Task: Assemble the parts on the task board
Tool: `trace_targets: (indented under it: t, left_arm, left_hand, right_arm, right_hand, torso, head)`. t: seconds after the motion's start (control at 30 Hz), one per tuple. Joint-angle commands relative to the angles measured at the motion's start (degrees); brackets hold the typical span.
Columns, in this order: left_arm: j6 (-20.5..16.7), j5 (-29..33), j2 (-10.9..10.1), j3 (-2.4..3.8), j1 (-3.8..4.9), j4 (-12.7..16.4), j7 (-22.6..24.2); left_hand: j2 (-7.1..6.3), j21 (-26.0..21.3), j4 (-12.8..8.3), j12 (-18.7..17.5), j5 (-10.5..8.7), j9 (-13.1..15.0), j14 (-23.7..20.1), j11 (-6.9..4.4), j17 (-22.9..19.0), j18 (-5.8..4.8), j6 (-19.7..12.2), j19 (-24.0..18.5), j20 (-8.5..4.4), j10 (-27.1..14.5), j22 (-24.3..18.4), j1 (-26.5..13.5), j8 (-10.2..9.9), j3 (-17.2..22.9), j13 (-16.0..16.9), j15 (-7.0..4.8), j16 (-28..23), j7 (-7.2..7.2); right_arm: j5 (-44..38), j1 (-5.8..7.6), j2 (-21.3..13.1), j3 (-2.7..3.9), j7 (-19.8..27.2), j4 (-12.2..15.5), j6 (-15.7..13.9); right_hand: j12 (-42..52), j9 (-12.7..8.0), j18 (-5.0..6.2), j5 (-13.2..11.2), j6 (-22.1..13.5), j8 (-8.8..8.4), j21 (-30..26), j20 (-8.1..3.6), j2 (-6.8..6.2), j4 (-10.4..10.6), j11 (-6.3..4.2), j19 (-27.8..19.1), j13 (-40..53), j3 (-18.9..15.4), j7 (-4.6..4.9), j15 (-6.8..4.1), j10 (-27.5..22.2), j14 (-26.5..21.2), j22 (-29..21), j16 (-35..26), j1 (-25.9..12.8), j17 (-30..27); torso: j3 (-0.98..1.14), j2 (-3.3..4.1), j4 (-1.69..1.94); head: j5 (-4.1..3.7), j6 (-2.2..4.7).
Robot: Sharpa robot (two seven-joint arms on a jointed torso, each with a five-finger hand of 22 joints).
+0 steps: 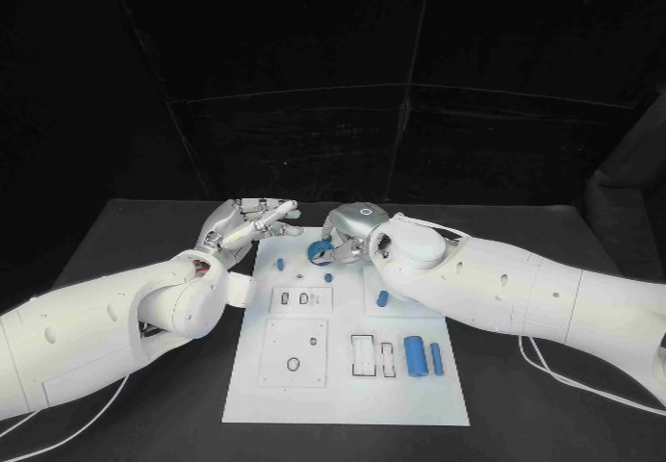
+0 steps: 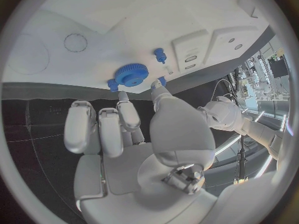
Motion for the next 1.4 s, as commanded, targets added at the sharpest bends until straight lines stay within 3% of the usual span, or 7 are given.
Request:
trace_targets:
  t: [0.03,0.17,0.27,0.6,0.67,0.9,1.4]
  left_arm:
    - [0.6,-0.4,0.0,0.02,0.09,0.0,0.3]
    - [0.5,-0.4,-0.1,0.02,0.09,0.0,0.3]
    - [0.5,-0.4,-0.3,0.02,0.09,0.1,0.3]
    - [0.9,-0.4,-0.5,0.02,0.08,-0.4,0.2]
    - [0.9,-0.4,-0.4,0.02,0.08,-0.6,0.2]
    - [1.0,-0.4,0.2,0.01,0.07,-1.1,0.1]
    - [1.3,-0.4,0.7,-0.01,0.04,-1.7,0.1]
  left_hand:
    - [0.49,-0.3,-0.1,-0.3,0.15,-0.1,0.1,0.18,0.1,0.43,0.3,0.4,0.05,0.2,-0.1,0.0,-0.3,0.1,0.0,0.18,-0.3,0.14]
    - [0.49,-0.3,-0.1,-0.3,0.15,-0.1,0.1,0.18,0.1,0.43,0.3,0.4,0.05,0.2,-0.1,0.0,-0.3,0.1,0.0,0.18,-0.3,0.14]
    - [0.49,-0.3,-0.1,-0.3,0.15,-0.1,0.1,0.18,0.1,0.43,0.3,0.4,0.05,0.2,-0.1,0.0,-0.3,0.1,0.0,0.18,-0.3,0.14]
    - [0.49,-0.3,-0.2,-0.4,0.15,-0.1,0.1,0.19,0.1,0.43,0.3,0.5,0.05,0.2,-0.1,-0.1,-0.3,0.2,0.0,0.19,-0.3,0.15]
    - [0.49,-0.3,-0.2,-0.4,0.15,-0.1,0.1,0.19,0.1,0.43,0.3,0.5,0.05,0.2,-0.1,-0.1,-0.3,0.2,0.0,0.19,-0.3,0.15]
    - [0.49,-0.3,-0.2,-0.4,0.15,-0.1,0.1,0.19,0.1,0.43,0.3,0.5,0.05,0.2,-0.1,-0.1,-0.3,0.2,0.0,0.19,-0.3,0.15]
    - [0.49,-0.3,-0.2,-0.4,0.15,-0.1,0.1,0.19,0.1,0.43,0.3,0.5,0.05,0.2,-0.1,-0.1,-0.3,0.2,0.0,0.19,-0.3,0.15]
  right_arm:
    - [0.7,0.13,-0.7,0.03,-0.1,0.5,-0.7]
    - [4.4,0.13,-3.7,0.03,3.0,2.4,-6.5]
    - [9.7,0.19,-7.8,0.03,7.0,5.1,-8.1]
    - [26.4,0.5,-22.8,-0.04,21.0,12.6,-2.8]
    - [27.1,0.51,-24.4,-0.04,22.0,12.5,-2.5]
    - [27.8,0.49,-27.2,-0.07,23.6,9.6,-1.8]
    - [25.9,-0.62,-24.0,-0.09,24.7,2.5,-0.6]
  right_hand:
    - [-0.1,0.1,-0.57,0.3,-0.2,-0.07,-0.1,0.38,1.07,0.2,0.51,0.1,0.1,-0.8,-0.11,0.29,0.0,3.2,0.0,-0.3,0.3,0.5]
    - [0.0,0.1,-0.53,3.7,-0.1,-0.09,-0.2,0.32,2.42,0.0,0.42,0.1,0.2,-1.5,-0.18,0.2,0.2,3.1,-0.2,-0.5,2.8,0.2]
    - [-2.6,-0.1,0.13,2.8,-1.4,-0.33,-1.6,0.4,3.0,-1.1,0.6,-1.9,-2.0,-2.0,0.07,0.33,-1.6,2.3,-3.6,-2.4,5.3,-2.8]
    - [-4.5,0.1,0.41,4.3,-1.4,-0.01,-2.8,0.24,3.2,-5.8,0.3,-2.8,-3.7,-3.5,-0.21,0.08,-3.0,2.1,-5.4,-3.7,13.2,-4.0]
    - [-4.7,0.1,0.42,4.9,-1.5,-0.06,-2.9,0.18,3.04,-6.3,0.23,-2.8,-3.8,-3.9,-0.28,0.03,-3.1,2.2,-5.5,-3.8,13.7,-4.0]
    - [-5.1,0.1,0.39,7.6,-1.8,-0.12,-3.0,0.02,2.84,-7.1,0.05,-2.6,-4.1,-5.2,-0.44,-0.13,-3.1,2.2,-5.5,-3.9,14.6,-3.9]
    - [-5.3,0.1,0.4,8.9,-2.0,-0.12,-3.1,-0.03,3.43,-7.8,0.04,-2.6,-4.3,-5.4,-0.41,-0.16,-3.2,2.3,-5.6,-4.0,15.4,-3.8]
  torso:
    - [0.03,-0.01,-0.02]
    - [0.05,-0.15,-0.09]
    - [-0.02,-0.25,-0.21]
    - [0.23,-0.93,-1.65]
    - [0.34,-1.08,-2.0]
    - [0.45,-1.06,-1.91]
    - [0.66,-0.85,-1.65]
  head:
    - [-0.01,0.15]
    - [-0.03,0.26]
    - [0.02,0.38]
    - [0.11,0.97]
    - [0.01,1.04]
    - [-0.35,1.08]
    - [-0.49,0.79]
